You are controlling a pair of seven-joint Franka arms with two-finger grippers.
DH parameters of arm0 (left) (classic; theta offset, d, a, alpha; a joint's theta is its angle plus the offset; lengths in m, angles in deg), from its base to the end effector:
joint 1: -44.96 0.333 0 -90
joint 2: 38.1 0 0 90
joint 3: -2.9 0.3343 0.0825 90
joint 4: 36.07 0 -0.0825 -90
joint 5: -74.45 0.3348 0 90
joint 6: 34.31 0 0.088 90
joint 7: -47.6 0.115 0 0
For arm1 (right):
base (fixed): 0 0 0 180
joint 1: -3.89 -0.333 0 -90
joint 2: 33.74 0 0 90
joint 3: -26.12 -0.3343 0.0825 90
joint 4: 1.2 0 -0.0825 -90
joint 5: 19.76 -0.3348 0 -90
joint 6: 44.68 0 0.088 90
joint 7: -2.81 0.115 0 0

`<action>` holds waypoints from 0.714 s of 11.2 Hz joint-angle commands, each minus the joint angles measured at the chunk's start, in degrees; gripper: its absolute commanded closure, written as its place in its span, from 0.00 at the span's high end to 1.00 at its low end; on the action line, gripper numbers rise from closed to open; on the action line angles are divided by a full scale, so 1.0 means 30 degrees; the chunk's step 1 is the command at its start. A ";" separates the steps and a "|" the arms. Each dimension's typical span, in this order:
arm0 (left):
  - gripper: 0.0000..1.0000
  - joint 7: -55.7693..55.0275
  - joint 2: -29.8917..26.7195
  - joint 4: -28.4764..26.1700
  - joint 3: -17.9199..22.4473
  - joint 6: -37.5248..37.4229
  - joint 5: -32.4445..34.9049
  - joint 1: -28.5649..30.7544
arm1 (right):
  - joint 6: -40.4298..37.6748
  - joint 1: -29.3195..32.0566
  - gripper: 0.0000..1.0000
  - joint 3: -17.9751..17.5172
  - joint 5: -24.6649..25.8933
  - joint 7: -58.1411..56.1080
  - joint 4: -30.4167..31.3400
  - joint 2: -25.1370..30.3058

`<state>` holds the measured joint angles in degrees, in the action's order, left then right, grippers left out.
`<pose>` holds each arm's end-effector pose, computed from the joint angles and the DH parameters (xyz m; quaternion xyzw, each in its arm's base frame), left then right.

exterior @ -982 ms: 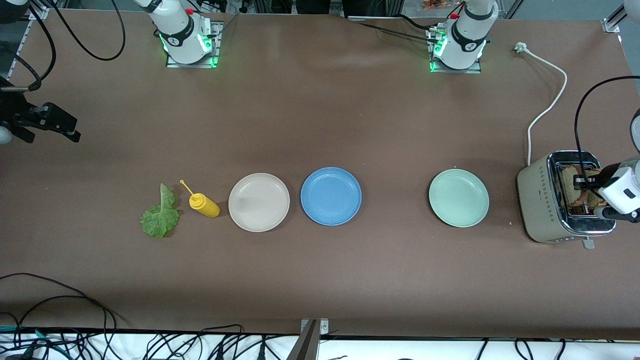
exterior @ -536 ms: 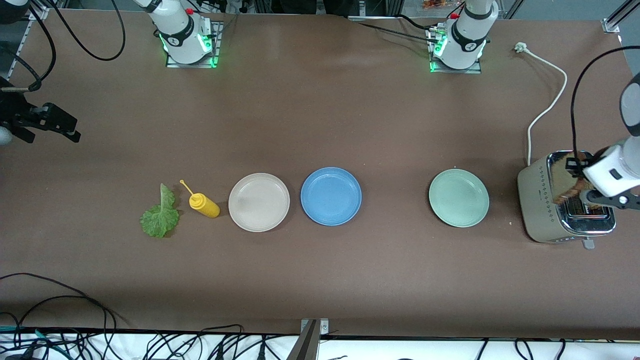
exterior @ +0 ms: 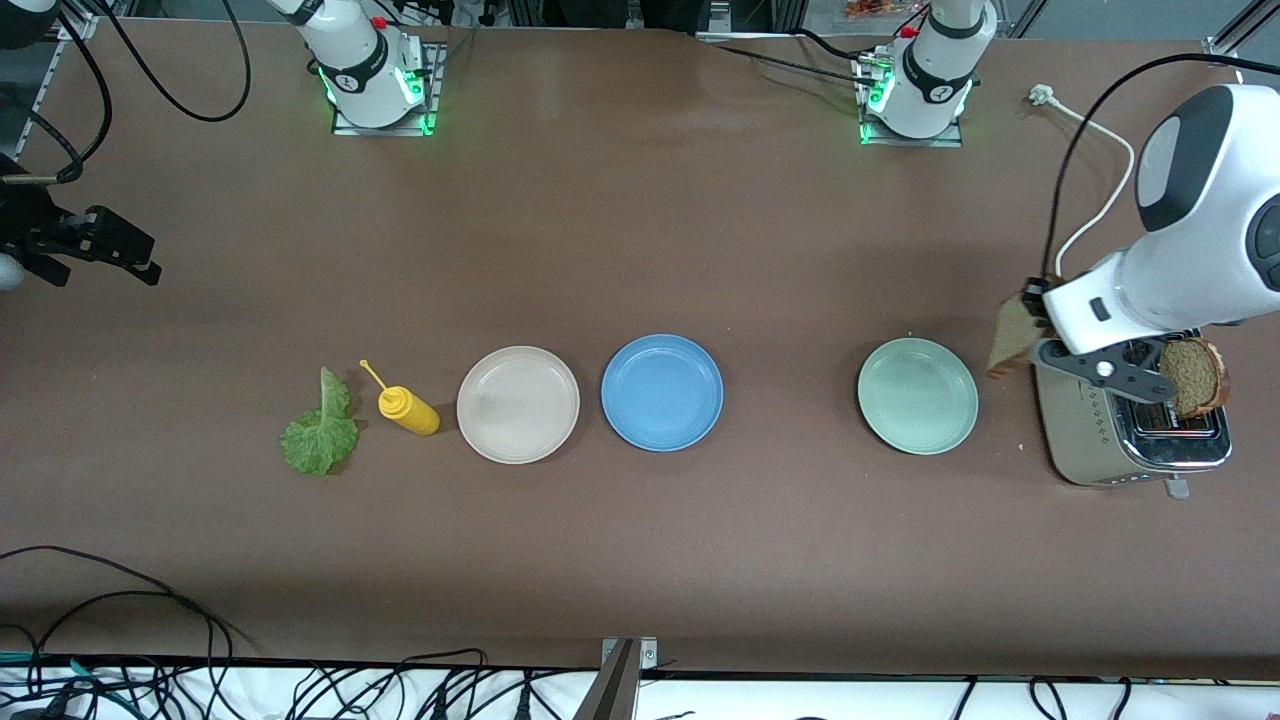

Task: Make sandwich in blue plate with both arms
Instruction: 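Grasp the bread slice with the left gripper and lift it out, then carry the bread slice with the left gripper onto the blue plate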

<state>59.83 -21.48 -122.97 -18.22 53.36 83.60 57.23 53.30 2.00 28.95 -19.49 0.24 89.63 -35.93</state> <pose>0.5695 -0.0432 0.5062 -0.9734 0.1879 0.1287 0.0237 0.5314 -0.0086 0.6217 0.9990 0.0145 0.0432 0.0046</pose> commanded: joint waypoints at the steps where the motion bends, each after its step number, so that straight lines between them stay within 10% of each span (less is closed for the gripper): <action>1: 0.00 -0.0413 0.1283 0.0258 -0.0051 -0.0248 -0.3827 -0.0950 | -0.0168 -0.0012 1.00 0.0051 0.0116 -0.0052 -0.0394 -0.0121; 8: 0.00 -0.3726 0.6936 0.2484 -0.0051 0.5391 -1.1237 -0.4791 | -0.0169 0.0105 1.00 0.0022 0.0116 0.0154 -0.0394 -0.0150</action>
<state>49.22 -7.35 -119.63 -18.49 63.71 57.78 44.60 53.36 2.30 29.20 -19.49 0.26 89.55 -36.08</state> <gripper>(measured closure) 0.912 0.000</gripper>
